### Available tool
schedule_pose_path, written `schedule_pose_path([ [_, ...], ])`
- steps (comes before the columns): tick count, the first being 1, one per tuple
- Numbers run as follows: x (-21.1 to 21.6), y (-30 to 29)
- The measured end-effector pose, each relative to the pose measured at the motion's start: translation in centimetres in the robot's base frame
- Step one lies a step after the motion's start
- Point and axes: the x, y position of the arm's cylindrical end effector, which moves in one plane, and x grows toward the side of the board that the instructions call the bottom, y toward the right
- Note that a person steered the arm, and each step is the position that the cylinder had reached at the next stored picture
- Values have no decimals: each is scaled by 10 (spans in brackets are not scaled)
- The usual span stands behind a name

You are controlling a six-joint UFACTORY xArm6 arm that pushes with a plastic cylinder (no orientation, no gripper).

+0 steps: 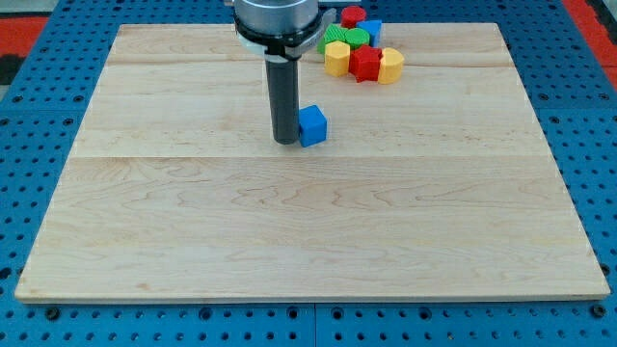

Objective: Move blue cube to top right

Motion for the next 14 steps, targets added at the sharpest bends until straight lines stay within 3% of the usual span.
schedule_pose_path([
  [2, -24, 43],
  [4, -25, 110],
  [8, -32, 183],
  [11, -36, 217],
  [14, -81, 238],
])
